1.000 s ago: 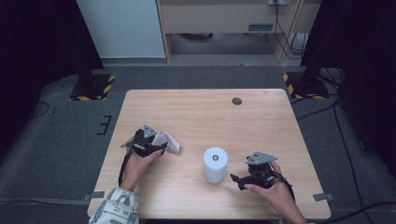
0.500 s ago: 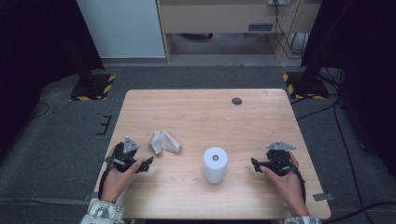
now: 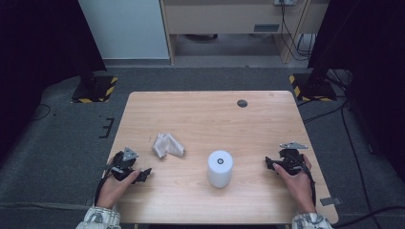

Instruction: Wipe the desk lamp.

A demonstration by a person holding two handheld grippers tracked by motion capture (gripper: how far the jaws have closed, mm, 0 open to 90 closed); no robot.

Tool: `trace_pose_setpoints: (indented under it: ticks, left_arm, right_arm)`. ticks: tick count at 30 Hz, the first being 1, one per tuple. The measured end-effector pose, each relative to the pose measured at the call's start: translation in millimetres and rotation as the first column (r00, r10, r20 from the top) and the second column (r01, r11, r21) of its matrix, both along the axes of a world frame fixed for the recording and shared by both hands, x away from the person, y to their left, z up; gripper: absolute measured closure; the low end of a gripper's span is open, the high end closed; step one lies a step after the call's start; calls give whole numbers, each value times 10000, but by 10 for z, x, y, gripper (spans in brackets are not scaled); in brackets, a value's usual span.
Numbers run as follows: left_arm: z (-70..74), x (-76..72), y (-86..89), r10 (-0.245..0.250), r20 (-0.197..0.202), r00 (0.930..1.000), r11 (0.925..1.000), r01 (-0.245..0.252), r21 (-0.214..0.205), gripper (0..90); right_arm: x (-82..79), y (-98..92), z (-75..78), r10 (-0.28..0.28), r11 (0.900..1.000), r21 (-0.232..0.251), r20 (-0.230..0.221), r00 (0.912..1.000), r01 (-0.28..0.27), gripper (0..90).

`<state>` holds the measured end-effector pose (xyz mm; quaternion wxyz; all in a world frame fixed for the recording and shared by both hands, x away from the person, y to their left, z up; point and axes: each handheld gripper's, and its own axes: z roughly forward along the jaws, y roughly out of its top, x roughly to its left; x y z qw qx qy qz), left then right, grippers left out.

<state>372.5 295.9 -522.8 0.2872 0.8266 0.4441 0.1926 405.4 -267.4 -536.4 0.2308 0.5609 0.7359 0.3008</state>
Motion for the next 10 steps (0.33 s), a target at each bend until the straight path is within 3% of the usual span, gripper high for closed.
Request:
trace_pose_setpoints:
  ticks: [4, 10]
  left_arm:
    - [-94, 61, -30, 126, -166, 9998, 9977, -137, -667, 22]
    - [-137, 48, -36, 125, 195, 9997, 9963, -107, -854, 0]
  right_arm:
    - [10, 77, -26, -12, 10000, 63, 264, 9996, 11, 81]
    - [17, 228, -33, 315, 9995, 4, 132, 9994, -315, 26]
